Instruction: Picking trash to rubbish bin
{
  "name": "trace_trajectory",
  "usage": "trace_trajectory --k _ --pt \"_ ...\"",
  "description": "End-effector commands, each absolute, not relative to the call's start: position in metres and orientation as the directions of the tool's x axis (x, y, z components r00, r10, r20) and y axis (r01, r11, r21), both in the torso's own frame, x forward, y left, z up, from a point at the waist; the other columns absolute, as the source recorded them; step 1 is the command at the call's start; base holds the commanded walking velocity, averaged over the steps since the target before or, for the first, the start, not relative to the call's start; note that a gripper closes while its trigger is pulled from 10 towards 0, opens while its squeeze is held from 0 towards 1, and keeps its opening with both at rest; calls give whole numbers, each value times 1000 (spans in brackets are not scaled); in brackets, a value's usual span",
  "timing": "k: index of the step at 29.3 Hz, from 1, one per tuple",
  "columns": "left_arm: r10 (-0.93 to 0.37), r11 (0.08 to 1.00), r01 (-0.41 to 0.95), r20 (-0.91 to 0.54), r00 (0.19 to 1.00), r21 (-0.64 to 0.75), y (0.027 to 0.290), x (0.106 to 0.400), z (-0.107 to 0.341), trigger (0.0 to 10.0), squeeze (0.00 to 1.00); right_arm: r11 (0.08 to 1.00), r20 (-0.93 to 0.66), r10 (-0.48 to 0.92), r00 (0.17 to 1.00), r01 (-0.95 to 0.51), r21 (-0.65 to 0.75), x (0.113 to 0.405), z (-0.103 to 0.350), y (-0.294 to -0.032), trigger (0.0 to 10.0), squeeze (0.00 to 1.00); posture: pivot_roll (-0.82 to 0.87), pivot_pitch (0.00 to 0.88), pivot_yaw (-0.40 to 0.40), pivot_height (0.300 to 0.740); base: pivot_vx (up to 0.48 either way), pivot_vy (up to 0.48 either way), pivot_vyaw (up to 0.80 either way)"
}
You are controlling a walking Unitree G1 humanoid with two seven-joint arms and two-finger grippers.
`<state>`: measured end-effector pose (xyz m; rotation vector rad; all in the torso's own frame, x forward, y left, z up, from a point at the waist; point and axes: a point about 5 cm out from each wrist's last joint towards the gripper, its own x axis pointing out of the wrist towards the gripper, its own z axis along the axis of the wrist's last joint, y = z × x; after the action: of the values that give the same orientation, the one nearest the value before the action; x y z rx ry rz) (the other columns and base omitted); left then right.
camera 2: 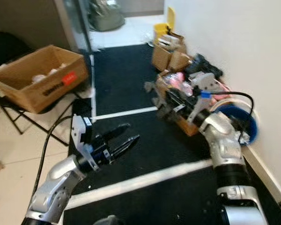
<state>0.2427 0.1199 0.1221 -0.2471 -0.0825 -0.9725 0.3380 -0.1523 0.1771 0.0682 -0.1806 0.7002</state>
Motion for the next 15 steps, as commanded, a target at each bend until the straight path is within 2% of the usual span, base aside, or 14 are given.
trace_trajectory --k 1,14,15 --pt "-816 525 834 177 550 -172 116 242 121 10000 0 785 163 611 775 -619 2 337 172 -162 10000 0 29 0 -28 740 439 0 0" --pt "-819 521 837 179 546 -170 116 243 119 10000 0 789 167 607 777 -615 -10 337 173 -163 10000 0 26 0 -28 740 439 0 0" --pt "-819 520 837 179 545 -170 116 243 119 10000 0 781 163 618 769 -624 -17 337 173 -163 10000 0 26 0 -28 740 442 0 756"
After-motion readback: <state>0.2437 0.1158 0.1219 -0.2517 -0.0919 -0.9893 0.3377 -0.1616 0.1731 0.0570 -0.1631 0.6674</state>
